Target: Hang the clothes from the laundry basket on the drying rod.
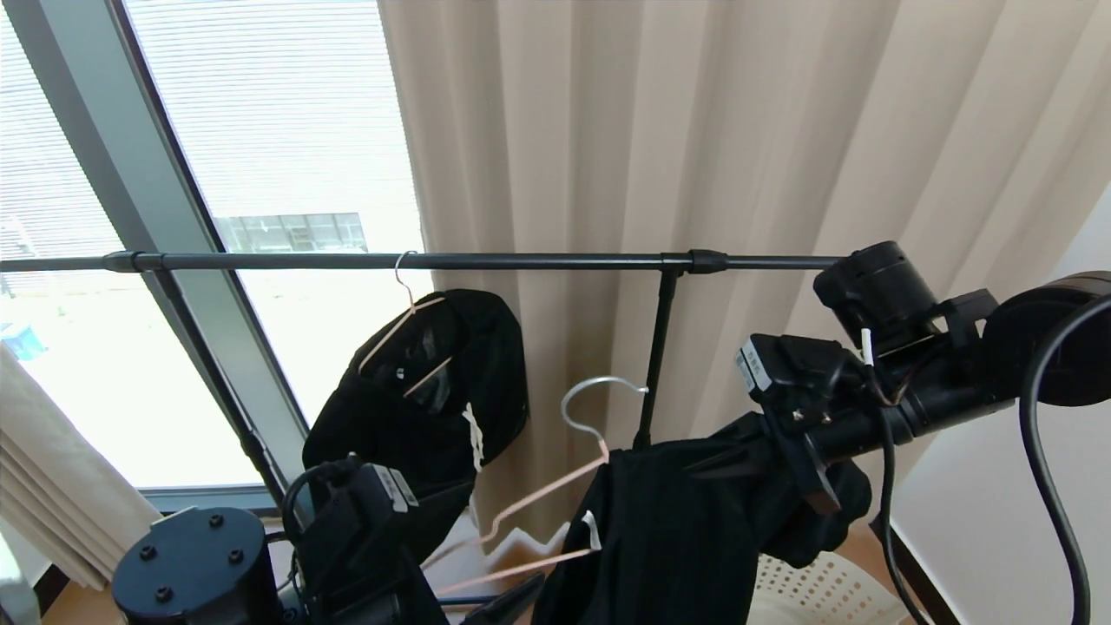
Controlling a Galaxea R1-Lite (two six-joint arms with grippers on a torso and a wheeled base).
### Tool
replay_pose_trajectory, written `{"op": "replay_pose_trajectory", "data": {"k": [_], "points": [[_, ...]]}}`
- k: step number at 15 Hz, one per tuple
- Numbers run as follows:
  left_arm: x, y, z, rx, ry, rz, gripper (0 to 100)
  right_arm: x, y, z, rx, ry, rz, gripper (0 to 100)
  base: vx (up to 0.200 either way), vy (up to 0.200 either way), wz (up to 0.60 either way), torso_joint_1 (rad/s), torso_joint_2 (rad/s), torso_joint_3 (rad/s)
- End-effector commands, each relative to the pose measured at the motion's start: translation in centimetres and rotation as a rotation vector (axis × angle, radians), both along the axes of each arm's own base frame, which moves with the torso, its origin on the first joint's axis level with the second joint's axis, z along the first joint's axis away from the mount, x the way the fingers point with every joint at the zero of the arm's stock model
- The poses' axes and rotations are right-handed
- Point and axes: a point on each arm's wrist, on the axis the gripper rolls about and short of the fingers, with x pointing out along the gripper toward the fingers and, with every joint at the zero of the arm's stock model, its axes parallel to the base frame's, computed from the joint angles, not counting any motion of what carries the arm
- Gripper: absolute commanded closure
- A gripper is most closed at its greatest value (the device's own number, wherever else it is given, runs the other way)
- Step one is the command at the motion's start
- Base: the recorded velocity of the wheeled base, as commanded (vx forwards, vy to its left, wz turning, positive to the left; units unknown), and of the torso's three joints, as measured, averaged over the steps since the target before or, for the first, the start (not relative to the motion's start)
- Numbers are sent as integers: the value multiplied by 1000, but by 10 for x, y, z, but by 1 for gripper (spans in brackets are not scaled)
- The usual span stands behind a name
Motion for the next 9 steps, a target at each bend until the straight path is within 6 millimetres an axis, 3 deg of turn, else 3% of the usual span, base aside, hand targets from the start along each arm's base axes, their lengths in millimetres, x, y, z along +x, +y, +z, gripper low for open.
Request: {"op": "replay_pose_trajectory", "data": {"k": [1, 6, 9], "points": [[12, 3, 11, -62, -29, 51, 0, 4, -1, 6, -12, -45, -95, 100, 0, 0, 0, 0, 0, 0], [31, 8, 17, -113, -37, 125, 0, 2, -3, 7, 6, -156, -191, 100, 0, 0, 0, 0, 0, 0], [30, 2, -10, -31, 54, 108, 0, -22, -14, 9, 21, -229, -251, 100, 0, 0, 0, 0, 0, 0]]}}
